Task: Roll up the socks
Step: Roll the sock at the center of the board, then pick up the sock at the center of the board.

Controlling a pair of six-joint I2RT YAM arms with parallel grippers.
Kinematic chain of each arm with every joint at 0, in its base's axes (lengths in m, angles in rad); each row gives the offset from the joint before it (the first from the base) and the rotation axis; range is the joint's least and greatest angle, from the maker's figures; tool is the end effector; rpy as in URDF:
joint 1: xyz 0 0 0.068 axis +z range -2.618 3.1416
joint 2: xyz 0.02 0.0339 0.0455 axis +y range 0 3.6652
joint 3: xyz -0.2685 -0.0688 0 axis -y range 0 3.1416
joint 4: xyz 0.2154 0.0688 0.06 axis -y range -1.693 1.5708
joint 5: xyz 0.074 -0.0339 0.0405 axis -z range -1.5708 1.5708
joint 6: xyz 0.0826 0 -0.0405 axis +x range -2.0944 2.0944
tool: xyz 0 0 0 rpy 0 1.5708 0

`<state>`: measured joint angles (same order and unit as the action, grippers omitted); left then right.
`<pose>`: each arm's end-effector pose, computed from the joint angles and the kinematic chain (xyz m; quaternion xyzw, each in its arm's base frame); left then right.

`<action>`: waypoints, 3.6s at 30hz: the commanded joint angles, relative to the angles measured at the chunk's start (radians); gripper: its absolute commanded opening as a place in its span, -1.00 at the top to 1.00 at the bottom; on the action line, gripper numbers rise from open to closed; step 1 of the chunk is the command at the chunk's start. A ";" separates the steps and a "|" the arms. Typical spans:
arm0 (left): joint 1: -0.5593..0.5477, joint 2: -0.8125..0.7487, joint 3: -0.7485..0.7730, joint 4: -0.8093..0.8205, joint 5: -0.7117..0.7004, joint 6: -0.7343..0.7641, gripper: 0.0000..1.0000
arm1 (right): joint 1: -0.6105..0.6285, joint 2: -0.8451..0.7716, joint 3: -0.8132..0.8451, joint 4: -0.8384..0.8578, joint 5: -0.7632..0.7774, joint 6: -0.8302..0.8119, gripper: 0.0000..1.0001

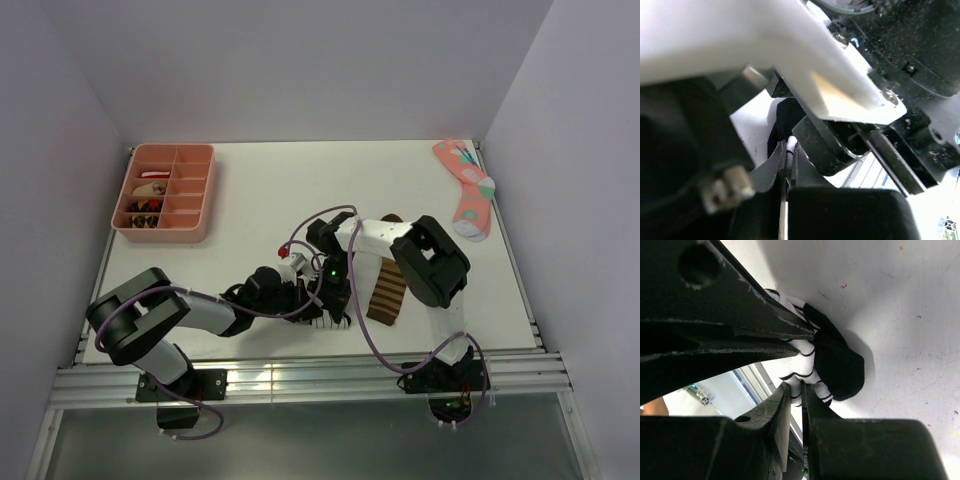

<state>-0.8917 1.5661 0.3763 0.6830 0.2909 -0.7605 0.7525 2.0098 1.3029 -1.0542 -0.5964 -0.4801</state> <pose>0.1627 -0.2393 0.1300 0.1293 0.8460 -0.4537 0.2483 0.1946 0.2457 0.1225 0.5272 -0.7926 -0.2774 0.1297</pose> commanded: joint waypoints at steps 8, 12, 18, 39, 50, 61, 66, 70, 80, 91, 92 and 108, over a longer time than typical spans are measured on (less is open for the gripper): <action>-0.021 -0.067 -0.046 -0.108 0.034 -0.057 0.91 | 0.031 0.066 -0.091 0.234 0.325 -0.130 0.77; -0.023 -0.148 -0.091 -0.100 -0.013 -0.071 0.19 | 0.031 0.072 -0.074 0.214 0.345 -0.144 0.79; -0.021 -0.209 -0.145 -0.074 -0.082 -0.089 0.02 | 0.031 0.093 -0.060 0.198 0.365 -0.155 0.80; -0.015 0.041 -0.071 0.050 -0.001 -0.135 -0.06 | 0.033 0.122 -0.036 0.180 0.368 -0.152 0.82; 0.019 -0.055 -0.175 0.193 0.047 -0.188 -0.09 | 0.033 0.130 -0.034 0.174 0.368 -0.144 0.82; 0.027 -0.014 -0.159 0.236 0.044 -0.215 -0.18 | 0.033 0.136 -0.033 0.171 0.372 -0.135 0.82; 0.025 0.002 -0.136 0.211 0.027 -0.218 -0.22 | 0.033 0.138 -0.033 0.168 0.372 -0.134 0.82; 0.020 0.018 -0.137 0.217 -0.015 -0.246 -0.20 | 0.031 0.144 -0.025 0.158 0.365 -0.130 0.82; -0.042 0.072 -0.168 0.286 -0.136 -0.333 -0.16 | 0.033 0.155 -0.021 0.155 0.360 -0.107 0.82; -0.085 0.144 -0.132 0.290 -0.174 -0.365 -0.04 | 0.033 0.156 -0.024 0.157 0.359 -0.101 0.83; -0.085 0.149 -0.129 0.290 -0.171 -0.367 -0.02 | 0.031 0.158 -0.019 0.155 0.359 -0.100 0.83; -0.085 0.143 -0.135 0.285 -0.139 -0.405 0.99 | 0.028 0.144 -0.010 0.164 0.348 -0.051 0.73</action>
<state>-0.9653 1.7088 0.2436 1.0718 0.1078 -1.1496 0.7631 2.0640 1.3632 -1.1381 -0.5316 -0.4335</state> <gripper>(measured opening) 0.046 0.150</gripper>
